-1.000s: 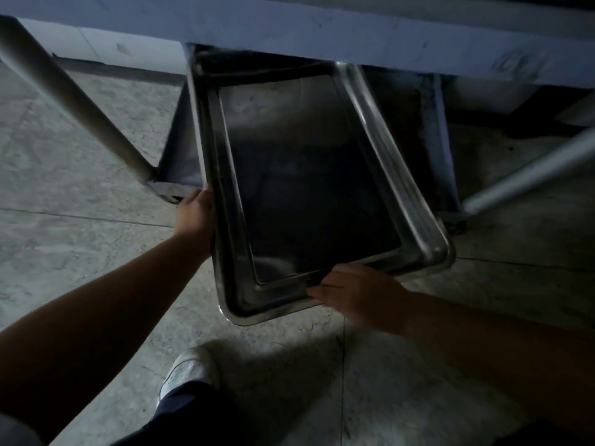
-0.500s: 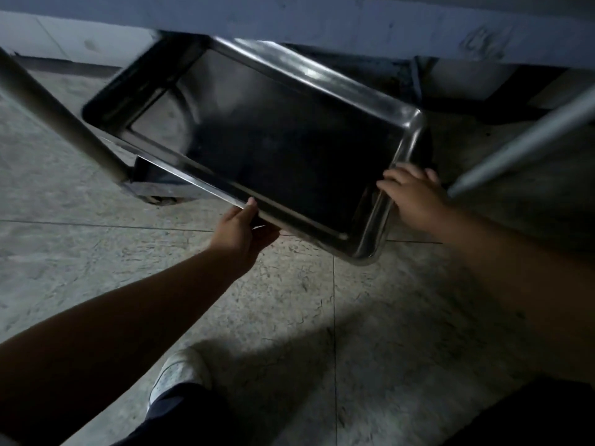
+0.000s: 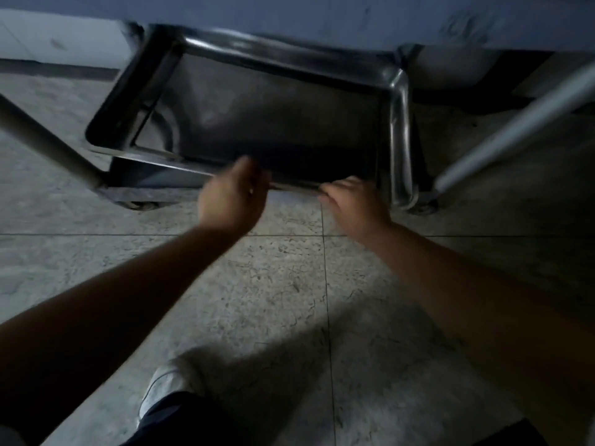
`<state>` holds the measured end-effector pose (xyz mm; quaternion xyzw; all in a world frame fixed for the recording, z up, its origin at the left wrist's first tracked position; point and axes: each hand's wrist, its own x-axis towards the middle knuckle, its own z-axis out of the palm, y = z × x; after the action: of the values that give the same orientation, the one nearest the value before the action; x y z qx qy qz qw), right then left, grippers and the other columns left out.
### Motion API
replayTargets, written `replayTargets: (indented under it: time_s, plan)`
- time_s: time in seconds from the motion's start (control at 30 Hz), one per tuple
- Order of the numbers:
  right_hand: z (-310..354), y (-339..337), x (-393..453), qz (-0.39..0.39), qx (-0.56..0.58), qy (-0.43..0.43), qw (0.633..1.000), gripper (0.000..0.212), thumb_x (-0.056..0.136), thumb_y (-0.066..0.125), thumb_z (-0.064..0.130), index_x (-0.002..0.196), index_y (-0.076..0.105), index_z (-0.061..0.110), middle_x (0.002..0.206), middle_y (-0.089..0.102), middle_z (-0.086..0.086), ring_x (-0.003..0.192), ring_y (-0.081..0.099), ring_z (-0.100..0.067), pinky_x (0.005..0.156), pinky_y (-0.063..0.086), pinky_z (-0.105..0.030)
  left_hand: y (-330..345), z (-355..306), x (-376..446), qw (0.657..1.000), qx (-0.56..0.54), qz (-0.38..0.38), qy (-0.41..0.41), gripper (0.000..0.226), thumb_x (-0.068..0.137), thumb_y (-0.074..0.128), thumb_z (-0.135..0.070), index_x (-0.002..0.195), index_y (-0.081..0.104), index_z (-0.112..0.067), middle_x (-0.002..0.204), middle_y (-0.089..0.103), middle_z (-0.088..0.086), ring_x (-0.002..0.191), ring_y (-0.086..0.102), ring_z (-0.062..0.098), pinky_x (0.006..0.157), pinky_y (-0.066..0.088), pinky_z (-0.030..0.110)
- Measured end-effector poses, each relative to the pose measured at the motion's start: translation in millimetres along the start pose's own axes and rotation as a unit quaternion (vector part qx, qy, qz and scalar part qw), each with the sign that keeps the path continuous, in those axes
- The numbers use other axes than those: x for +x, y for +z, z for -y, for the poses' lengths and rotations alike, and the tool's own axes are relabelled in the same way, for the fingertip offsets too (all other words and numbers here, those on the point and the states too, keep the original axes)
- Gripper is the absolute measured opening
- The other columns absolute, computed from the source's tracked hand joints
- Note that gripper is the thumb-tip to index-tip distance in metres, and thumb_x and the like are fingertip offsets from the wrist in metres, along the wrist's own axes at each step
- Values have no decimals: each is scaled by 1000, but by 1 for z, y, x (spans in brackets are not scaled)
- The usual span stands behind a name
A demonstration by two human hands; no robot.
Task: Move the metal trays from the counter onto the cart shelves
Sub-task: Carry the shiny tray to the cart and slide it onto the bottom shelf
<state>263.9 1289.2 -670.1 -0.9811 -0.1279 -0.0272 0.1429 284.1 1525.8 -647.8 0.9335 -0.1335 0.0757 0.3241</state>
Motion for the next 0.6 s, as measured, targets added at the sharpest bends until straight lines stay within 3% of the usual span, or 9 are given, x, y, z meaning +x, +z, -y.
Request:
replayTargets:
  time_s: [0.07, 0.13, 0.2, 0.3, 0.4, 0.6]
  plan:
    - [-17, -1, 5, -10, -18, -5, 1000, 34, 93, 44, 36, 105, 67, 14, 99, 72, -8, 93, 61, -30, 78, 49, -43, -14, 36, 18, 983, 154, 22, 101, 32, 94, 55, -35, 112, 62, -10, 105, 66, 17, 91, 61, 35, 73, 47, 41]
    - [-34, 0, 13, 9, -31, 23, 999, 33, 94, 46, 38, 109, 68, 18, 105, 71, -3, 101, 56, -28, 85, 43, -44, -19, 67, 34, 967, 208, 120, 85, 34, 96, 56, -37, 120, 64, -15, 118, 66, 17, 106, 60, 39, 89, 43, 49]
    - [-46, 2, 20, 42, -3, 81, 996, 32, 94, 50, 40, 115, 68, 24, 113, 69, 2, 110, 48, -27, 92, 38, -47, -9, 82, 39, 967, 185, 144, 101, 28, 98, 55, -33, 116, 68, -16, 107, 71, 17, 94, 66, 37, 82, 48, 47]
    - [-53, 7, 24, 49, 17, 115, 992, 33, 93, 50, 44, 117, 67, 29, 118, 66, 4, 112, 47, -26, 95, 38, -50, 5, 85, 47, 975, 150, 112, 123, 21, 97, 59, -29, 102, 71, -13, 89, 71, 16, 77, 66, 36, 69, 46, 42]
    - [-55, 8, 33, 49, 4, 131, 990, 35, 94, 47, 46, 121, 63, 30, 122, 64, 3, 114, 47, -27, 97, 35, -50, 11, 91, 57, 975, 156, 81, 134, 22, 96, 59, -31, 103, 71, -14, 91, 72, 14, 81, 66, 35, 75, 46, 47]
    - [-68, 8, 43, 48, 3, 119, 992, 34, 94, 46, 47, 122, 62, 33, 121, 64, 4, 120, 44, -25, 97, 31, -50, 26, 97, 57, 980, 158, 33, 118, 39, 94, 48, -49, 94, 67, -15, 87, 71, 11, 78, 64, 34, 74, 38, 42]
